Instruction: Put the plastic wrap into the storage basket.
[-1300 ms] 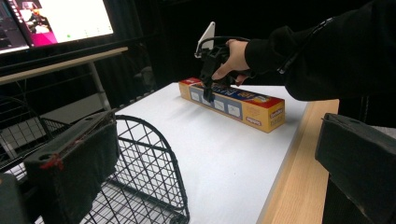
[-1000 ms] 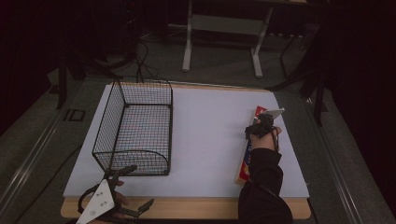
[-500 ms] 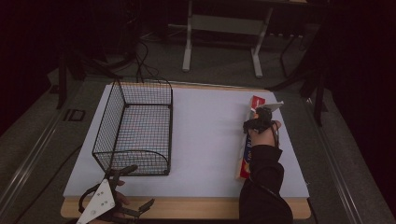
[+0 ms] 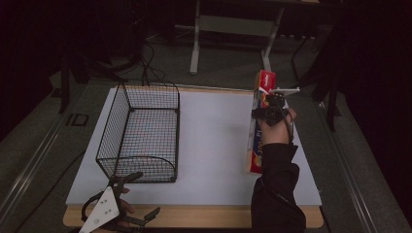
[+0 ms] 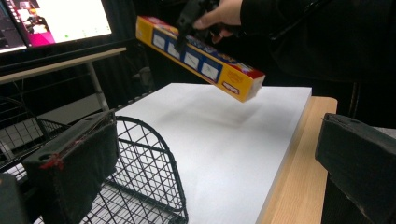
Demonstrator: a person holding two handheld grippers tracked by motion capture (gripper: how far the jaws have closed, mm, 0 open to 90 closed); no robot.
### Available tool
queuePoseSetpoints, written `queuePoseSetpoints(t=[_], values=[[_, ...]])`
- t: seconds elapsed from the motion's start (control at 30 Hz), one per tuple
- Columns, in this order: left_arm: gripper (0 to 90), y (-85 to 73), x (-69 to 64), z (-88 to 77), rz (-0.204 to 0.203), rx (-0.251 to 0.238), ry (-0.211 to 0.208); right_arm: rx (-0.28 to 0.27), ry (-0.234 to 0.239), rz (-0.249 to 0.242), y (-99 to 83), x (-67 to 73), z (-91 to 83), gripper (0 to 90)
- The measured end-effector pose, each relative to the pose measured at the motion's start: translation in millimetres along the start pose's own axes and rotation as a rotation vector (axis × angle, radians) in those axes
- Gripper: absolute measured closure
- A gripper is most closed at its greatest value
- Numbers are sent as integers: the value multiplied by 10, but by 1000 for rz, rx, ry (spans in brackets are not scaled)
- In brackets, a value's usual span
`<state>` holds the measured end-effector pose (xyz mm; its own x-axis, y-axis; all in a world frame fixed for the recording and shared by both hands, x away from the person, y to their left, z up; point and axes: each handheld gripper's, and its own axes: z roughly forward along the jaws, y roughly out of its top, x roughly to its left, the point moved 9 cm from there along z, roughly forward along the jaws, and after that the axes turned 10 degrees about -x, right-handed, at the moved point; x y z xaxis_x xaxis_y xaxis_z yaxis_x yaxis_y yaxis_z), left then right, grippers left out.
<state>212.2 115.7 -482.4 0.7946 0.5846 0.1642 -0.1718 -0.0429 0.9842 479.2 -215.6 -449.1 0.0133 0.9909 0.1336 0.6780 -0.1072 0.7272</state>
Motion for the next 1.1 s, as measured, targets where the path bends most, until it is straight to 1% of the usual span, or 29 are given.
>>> queuePoseSetpoints(t=[0.1, 0.2, 0.23, 0.33, 0.4, 0.57, 0.6, 0.63, 0.67, 0.73, 0.83, 0.87, 0.93, 1.1], values=[[2, 2, 1, -1, 0, -1, 1, -31, 28, 1, 87, 82, -88, 400], [2, -2, -4, 2, 1, 2, 0, -50, 49, -13, 148, 172, -147, 400], [2, 0, -5, 3, 1, 0, -1, -51, 54, -16, 164, 201, -159, 400], [2, -1, -4, 2, -1, 1, -1, -64, 56, -46, 207, 292, -192, 400], [2, -5, 2, 3, -1, 3, -1, -72, 80, -47, 237, 362, -215, 400], [2, -1, -5, 2, 1, 0, -1, -81, 96, -81, 296, 565, -252, 400], [2, -1, -5, 2, 1, 0, -1, -81, 96, -81, 296, 565, -252, 400], [2, -2, -6, 0, 2, 2, -1, -84, 99, -86, 308, 609, -265, 400], [2, -3, -5, 0, 2, 1, -1, -88, 109, -98, 334, 685, -286, 400], [2, -4, -3, -4, 1, 2, -1, -92, 111, -108, 360, 749, -302, 400], [1, -4, 2, -12, 1, 3, 2, -102, 123, -124, 419, 881, -342, 400], [2, -4, 2, -13, 2, 4, 3, -108, 134, -132, 451, 963, -363, 400], [2, -3, -1, -16, 1, 2, 2, -111, 139, -147, 474, 1052, -382, 400], [2, -1, 0, -28, -1, 1, 5, -119, 165, -194, 521, 1348, -428, 400]])
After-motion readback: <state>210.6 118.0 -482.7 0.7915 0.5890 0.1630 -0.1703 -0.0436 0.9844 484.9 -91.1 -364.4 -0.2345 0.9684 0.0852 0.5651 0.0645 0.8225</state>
